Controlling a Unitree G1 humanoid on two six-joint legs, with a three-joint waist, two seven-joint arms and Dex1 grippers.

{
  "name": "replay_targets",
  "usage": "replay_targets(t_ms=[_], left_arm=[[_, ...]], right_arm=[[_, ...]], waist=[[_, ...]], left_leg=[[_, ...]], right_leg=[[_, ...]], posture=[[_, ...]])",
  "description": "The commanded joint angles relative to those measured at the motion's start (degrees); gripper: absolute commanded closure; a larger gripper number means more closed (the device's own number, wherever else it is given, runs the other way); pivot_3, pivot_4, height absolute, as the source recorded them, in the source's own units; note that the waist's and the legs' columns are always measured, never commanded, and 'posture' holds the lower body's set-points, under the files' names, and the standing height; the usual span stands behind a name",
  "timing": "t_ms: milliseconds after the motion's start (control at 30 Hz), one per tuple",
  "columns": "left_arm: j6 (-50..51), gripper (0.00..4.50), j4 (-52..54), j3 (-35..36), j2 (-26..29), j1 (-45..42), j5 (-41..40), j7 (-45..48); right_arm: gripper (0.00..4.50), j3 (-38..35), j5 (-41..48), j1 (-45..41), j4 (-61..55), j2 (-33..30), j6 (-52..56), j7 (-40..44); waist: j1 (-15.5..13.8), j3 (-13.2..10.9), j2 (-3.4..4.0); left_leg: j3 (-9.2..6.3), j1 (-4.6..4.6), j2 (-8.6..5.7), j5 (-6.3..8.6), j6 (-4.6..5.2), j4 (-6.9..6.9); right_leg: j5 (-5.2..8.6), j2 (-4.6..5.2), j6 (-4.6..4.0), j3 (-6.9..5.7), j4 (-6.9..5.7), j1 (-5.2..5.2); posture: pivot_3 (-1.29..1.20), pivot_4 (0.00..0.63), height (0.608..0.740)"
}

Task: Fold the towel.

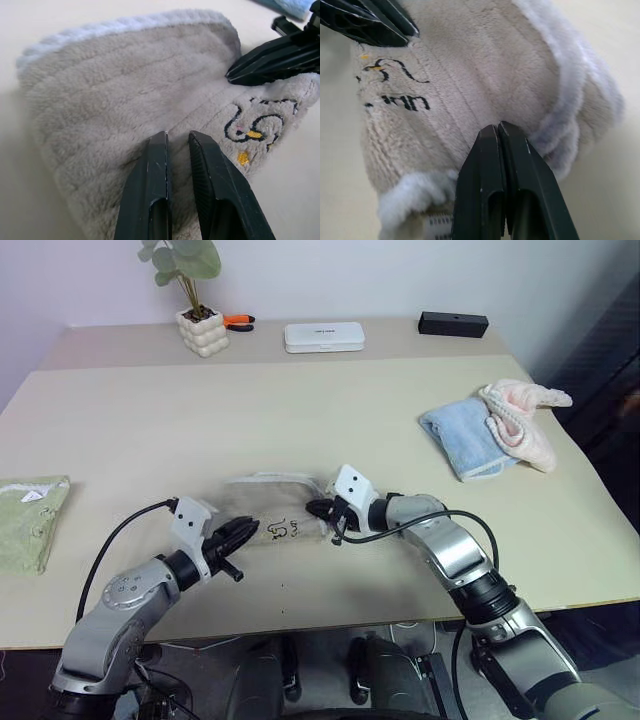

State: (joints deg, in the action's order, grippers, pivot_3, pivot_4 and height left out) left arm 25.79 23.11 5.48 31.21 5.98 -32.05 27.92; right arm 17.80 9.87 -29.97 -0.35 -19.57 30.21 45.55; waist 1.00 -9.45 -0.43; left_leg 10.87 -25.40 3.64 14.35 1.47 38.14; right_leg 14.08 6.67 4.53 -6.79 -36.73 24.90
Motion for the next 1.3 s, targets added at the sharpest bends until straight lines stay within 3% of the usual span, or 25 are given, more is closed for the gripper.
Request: replay_targets(t_ms=[33, 200, 367, 700, 833, 1000, 1100, 1300], left_arm=[[-4.16, 3.86, 3.09, 5.91, -0.86, 0.9, 1.59, -2.02], [-10.13, 3.86, 6.95, 6.98, -0.05, 7.18, 5.98, 0.96], [-10.28, 3.86, 10.81, 9.52, 0.66, 11.08, 4.47, 2.91], [-9.8, 3.86, 11.89, 8.5, 0.33, 11.5, 6.64, 2.92], [-9.64, 3.86, 12.27, 8.22, -0.17, 11.83, 7.29, 2.73], [-9.42, 3.86, 12.42, 7.77, -0.3, 11.79, 7.73, 2.81], [-9.38, 3.86, 12.09, 6.78, -0.27, 10.75, 8.24, 2.93], [-8.33, 3.86, 11.24, 4.74, -0.82, 7.52, 7.9, 2.84]], right_arm=[[2.7, -6.86, 6.93, -0.26, -6.62, -1.68, 7.42, 1.19], [0.19, -12.0, 13.13, 0.5, -9.9, -0.85, 20.72, -2.66], [0.09, -14.42, 17.47, 0.55, -9.34, 3.46, 30.16, -7.68], [0.09, -13.82, 19.73, -1.48, -3.97, 12.3, 35.91, -12.72], [1.8, -15.78, 21.9, -2.22, -4.1, 14.81, 37.38, -13.89], [4.32, -18.28, 24.14, -2.42, -5.41, 15.14, 38.05, -14.96], [4.43, -19.31, 22.57, -2.9, -7.58, 13.68, 31.76, -15.77], [4.43, -32.28, 22.34, -9.92, -2.9, 10.22, 21.65, -23.26]], waist=[[-0.08, 0.0, 0.0], [0.2, 0.01, -0.01], [0.11, 0.0, 0.0], [0.16, 0.0, 0.0], [0.21, 0.0, 0.0], [0.04, 0.0, 0.0], [0.06, 0.0, 0.01], [0.0, -0.01, 0.02]], left_leg=[[-0.01, -0.01, 0.0, -0.01, 0.02, 0.01], [-0.02, -0.01, 0.0, 0.02, 0.03, -0.01], [-0.02, -0.04, 0.05, 0.03, 0.02, -0.01], [0.06, -0.07, 0.04, 0.03, 0.03, -0.01], [0.13, -0.1, 0.05, 0.01, 0.04, -0.01], [0.15, -0.11, 0.04, 0.02, 0.02, -0.01], [0.15, -0.12, 0.03, 0.03, 0.02, -0.01], [0.18, -0.17, 0.02, 0.02, 0.01, -0.01]], right_leg=[[0.0, 0.02, 0.0, -0.01, 0.0, 0.01], [0.0, 0.09, -0.03, 0.0, 0.0, 0.05], [0.07, 0.11, -0.29, 0.01, -0.02, 0.32], [-0.02, 0.01, -0.15, 0.01, -0.1, 0.27], [-0.02, 0.02, -0.14, 0.01, -0.19, 0.29], [-0.02, 0.03, -0.14, 0.01, -0.19, 0.31], [-0.02, 0.05, -0.15, 0.01, -0.19, 0.33], [-0.02, 0.05, -0.14, 0.02, -0.19, 0.36]], posture=[[0.0, 0.15, 0.731], [0.0, 0.15, 0.731], [0.0, 0.15, 0.731], [0.0, 0.15, 0.731], [0.0, 0.15, 0.731], [0.0, 0.15, 0.731], [0.0, 0.15, 0.731], [0.0, 0.15, 0.731]])
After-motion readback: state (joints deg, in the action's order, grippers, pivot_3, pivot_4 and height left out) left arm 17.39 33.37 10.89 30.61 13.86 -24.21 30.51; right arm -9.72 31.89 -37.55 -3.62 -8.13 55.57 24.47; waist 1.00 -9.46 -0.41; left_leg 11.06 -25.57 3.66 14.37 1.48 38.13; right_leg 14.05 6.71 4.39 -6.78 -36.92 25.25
